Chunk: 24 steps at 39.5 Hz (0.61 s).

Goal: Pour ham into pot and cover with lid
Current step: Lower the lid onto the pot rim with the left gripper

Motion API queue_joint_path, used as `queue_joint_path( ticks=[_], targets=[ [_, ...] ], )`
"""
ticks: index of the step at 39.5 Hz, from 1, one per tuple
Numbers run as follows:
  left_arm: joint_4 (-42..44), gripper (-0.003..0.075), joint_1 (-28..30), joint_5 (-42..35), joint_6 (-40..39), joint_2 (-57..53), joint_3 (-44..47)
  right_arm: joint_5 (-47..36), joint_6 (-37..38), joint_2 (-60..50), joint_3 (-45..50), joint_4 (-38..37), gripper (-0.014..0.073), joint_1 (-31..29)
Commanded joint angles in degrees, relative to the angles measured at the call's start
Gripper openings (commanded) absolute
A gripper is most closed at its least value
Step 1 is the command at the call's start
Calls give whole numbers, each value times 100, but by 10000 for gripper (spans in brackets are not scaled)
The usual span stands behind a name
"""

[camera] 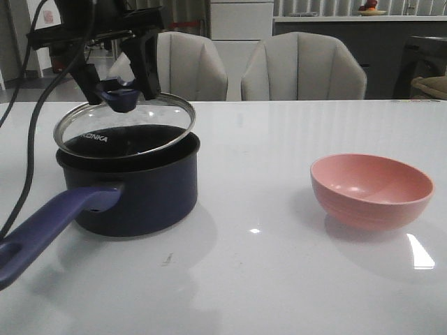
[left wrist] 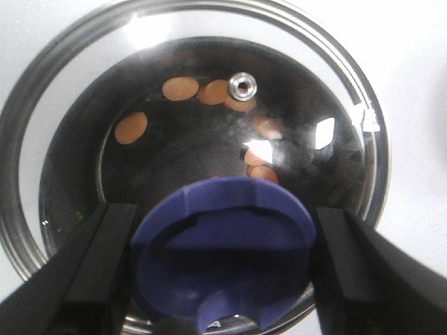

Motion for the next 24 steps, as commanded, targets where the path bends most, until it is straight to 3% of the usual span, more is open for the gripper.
queue_joint_path(
  ticks=[1, 24],
  targets=[
    [-131, 330, -44, 124, -7, -259, -224, -444, -48, 63, -155, -7, 155, 15],
    [-299, 330, -44, 124, -7, -247, -224, -444, -48, 63, -155, -7, 155, 15]
  ],
)
